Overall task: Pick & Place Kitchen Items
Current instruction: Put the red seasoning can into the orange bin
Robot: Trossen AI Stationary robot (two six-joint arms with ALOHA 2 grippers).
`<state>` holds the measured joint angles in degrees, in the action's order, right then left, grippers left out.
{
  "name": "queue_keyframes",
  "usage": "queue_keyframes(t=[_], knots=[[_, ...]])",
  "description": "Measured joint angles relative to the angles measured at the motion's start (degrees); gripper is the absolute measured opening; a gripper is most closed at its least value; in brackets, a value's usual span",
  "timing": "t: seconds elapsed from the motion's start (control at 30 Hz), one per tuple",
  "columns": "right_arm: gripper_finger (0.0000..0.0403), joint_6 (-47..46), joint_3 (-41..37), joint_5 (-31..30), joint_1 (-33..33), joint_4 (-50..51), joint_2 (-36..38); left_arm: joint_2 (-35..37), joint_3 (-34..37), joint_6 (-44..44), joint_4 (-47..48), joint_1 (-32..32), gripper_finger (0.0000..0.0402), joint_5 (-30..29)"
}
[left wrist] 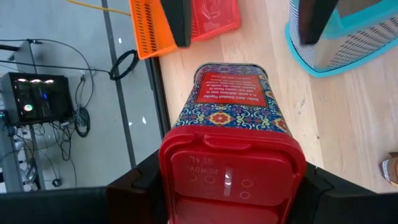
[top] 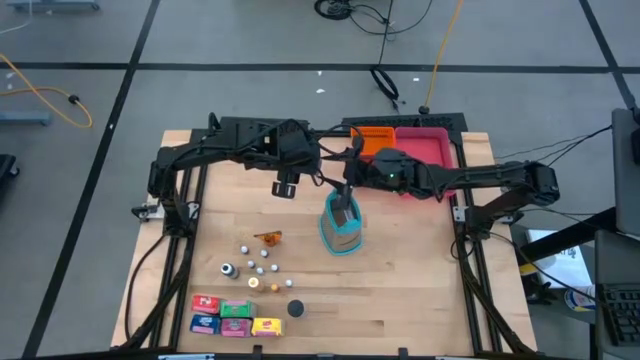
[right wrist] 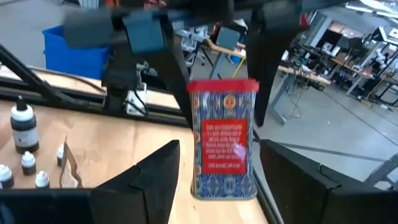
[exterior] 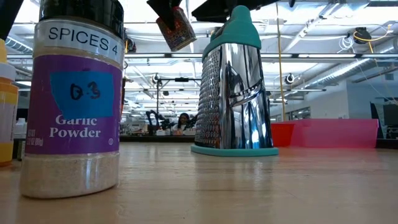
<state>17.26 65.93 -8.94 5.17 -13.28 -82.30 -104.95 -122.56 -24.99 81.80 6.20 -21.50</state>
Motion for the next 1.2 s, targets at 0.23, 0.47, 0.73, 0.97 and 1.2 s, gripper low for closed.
queue_keyframes(t=[0.23, 0.47, 0.73, 0.97, 1.2], knots=[[0.0285, 0.20, -0.08, -0.21, 0.31, -3.36, -1.26, 0.00, 0.00, 0.07, -0.50, -0.14, 0.0202, 0.07], [0.0308, 0.32, -0.09, 0.00, 1.48, -5.04, -1.52, 0.00, 0.00, 0.09, -1.55, -1.23, 0.0202, 0.48], [0.0309, -0.02, -0.09, 0.93, 1.57, -9.13, -5.53, 0.00, 0.09, -0.22, -2.61, -3.05, 0.0202, 0.29], [0.0300, -0.31, -0.11, 1.47, 1.57, -8.70, -5.64, 0.04, 0.07, -0.13, -3.02, -3.39, 0.0202, 0.44], [0.0209, -1.57, -0.11, 1.45, 1.57, -6.66, -5.59, 0.04, 0.07, -0.20, -3.02, -3.34, 0.0202, -0.13]])
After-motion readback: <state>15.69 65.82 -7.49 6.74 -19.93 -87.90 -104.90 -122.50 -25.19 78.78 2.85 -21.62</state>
